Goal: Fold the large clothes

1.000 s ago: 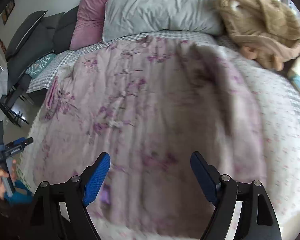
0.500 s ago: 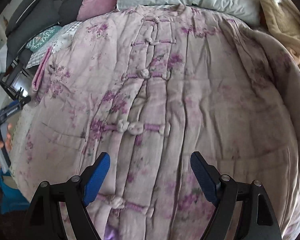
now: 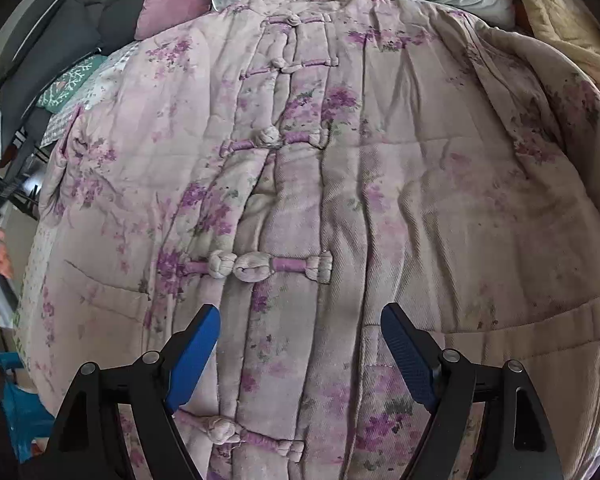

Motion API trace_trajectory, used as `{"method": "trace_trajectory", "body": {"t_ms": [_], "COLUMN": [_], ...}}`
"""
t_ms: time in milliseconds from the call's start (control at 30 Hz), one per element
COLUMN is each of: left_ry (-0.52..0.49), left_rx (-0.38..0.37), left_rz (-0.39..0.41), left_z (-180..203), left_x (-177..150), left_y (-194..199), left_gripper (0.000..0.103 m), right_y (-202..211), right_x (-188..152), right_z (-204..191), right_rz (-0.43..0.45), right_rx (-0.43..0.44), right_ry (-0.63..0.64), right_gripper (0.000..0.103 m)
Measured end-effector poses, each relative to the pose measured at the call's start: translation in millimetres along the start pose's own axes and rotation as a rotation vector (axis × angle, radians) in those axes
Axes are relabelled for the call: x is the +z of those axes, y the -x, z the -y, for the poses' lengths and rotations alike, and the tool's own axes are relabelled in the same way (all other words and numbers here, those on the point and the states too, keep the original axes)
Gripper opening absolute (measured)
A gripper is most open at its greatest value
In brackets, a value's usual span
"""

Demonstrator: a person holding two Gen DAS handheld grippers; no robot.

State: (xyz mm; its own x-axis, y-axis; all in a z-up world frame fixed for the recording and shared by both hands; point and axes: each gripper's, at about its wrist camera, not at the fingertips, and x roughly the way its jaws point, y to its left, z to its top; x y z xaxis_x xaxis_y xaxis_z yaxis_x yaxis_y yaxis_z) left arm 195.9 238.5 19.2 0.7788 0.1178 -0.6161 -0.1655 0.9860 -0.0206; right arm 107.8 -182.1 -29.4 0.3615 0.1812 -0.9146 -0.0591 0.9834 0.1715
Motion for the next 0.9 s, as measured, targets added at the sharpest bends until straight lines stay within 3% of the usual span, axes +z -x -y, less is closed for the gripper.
{"method": "trace_trajectory", "body": {"t_ms": [200, 267, 400, 467, 500, 533, 567, 633, 767, 867, 900], "left_ry": [0.282, 0.37, 0.544, 0.649, 0.718, 0.777, 0.828, 0.855, 0.808, 0.661, 0.577], "left_rx": [0.091, 0.128, 0.273, 0.247, 0.213, 0.186, 0.165, 0.126, 0.018, -0.087, -0.114], "left_rz": [0.092, 0.074, 0.009, -0.056, -0.08, -0.087, -0.078, -0.075, -0.084, -0.079, -0.089], "left_z": [-104, -141, -211, -240, -254, -265, -275, -283, -268, -226, -203], "left_x": [16, 7, -34, -59, -74, -86, -99, -112, -112, -91, -81], "left_y": [42, 44, 37, 27, 23, 21, 20, 17, 0, -12, -18], "left_gripper": [0.0, 0.0, 0.001, 0.02, 0.043, 0.059, 0.06, 0.06, 0.06, 0.069, 0.079], "right_y": [4, 6, 9, 11, 12, 13, 13, 13, 7, -3, -6], "right_x": [-2, -3, -4, -4, -4, -4, -4, -4, -4, -5, -6], "right_z": [4, 3, 0, -2, -3, -4, -4, -4, -4, -4, -4], "right_rz": [0.01, 0.014, 0.03, 0.042, 0.048, 0.054, 0.058, 0.062, 0.052, 0.033, 0.025], "right_rx": [-0.003, -0.005, -0.012, -0.015, -0.017, -0.017, -0.016, -0.011, -0.01, -0.023, -0.022], "right_ry": [-0.013, -0.012, -0.006, 0.003, 0.005, 0.002, -0.002, -0.012, -0.02, -0.034, -0.037], "right_gripper": [0.084, 0.084, 0.084, 0.084, 0.084, 0.084, 0.084, 0.084, 0.084, 0.084, 0.084]}}
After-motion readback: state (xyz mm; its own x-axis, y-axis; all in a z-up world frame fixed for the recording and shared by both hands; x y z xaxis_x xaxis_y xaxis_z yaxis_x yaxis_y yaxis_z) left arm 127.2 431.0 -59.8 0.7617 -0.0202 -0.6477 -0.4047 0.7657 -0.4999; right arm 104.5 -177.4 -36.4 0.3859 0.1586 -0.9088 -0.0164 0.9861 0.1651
